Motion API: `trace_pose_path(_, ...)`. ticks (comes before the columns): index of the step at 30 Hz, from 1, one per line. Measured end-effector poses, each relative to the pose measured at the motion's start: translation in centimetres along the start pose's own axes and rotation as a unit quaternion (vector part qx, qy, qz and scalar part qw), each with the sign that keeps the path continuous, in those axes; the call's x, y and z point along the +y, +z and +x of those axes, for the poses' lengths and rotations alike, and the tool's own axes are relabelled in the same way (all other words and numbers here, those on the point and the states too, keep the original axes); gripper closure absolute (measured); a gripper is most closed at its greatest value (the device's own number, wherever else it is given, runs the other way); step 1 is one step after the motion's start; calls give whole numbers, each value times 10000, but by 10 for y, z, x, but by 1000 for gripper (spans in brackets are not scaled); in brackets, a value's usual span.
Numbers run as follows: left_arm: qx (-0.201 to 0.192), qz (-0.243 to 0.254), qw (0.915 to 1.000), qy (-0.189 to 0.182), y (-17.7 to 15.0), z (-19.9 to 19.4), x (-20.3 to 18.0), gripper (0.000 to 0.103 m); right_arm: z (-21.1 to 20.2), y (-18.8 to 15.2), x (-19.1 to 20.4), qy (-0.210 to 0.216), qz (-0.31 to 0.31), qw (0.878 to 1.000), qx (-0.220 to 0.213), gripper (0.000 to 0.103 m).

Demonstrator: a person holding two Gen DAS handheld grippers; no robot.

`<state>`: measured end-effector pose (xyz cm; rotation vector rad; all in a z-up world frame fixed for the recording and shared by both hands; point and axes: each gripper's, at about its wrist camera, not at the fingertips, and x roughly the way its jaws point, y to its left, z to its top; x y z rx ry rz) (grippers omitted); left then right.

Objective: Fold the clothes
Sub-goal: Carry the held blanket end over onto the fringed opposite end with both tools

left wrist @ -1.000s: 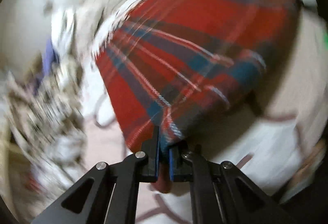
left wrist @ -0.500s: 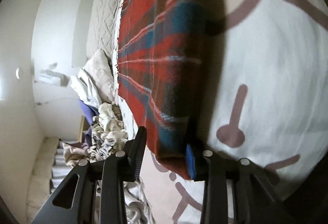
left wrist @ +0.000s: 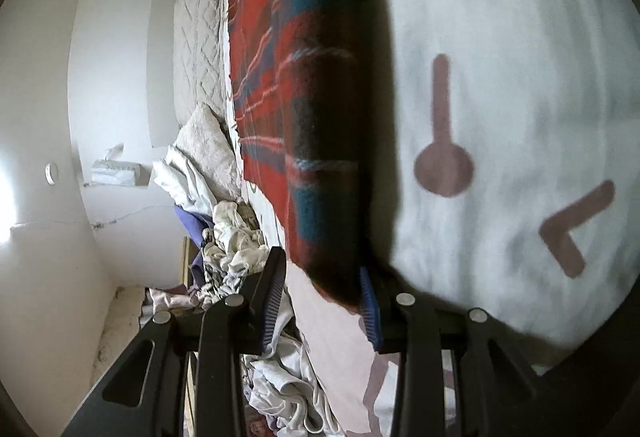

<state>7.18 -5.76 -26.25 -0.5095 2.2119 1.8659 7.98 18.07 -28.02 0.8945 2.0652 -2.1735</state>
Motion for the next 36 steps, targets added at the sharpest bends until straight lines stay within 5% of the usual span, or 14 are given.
trace_pose_path(10,31,502,9975,502,18,12,-14,66,0,1,1,-57,119,9999,99,83)
trace_pose_path(19,189,299,9971,679,20,19,-3,65,0,-3,0,-17,294,9996,57,83)
trace_pose_path(21,248,27,9976,639,16,20,10,56,0,-3,-1,-13,308,9995,55,83)
trace_pose_path(23,322,-300,9965,718,8,19,25,35,0,-3,0,-15,298,9995,67,83)
trace_pose_path(27,577,-767,9925,758,-12,24,52,31,0,-2,0,-21,288,9995,90,83)
trace_pose_path(36,-352,235,9981,451,-15,-3,11,21,0,-2,1,11,316,9995,93,83)
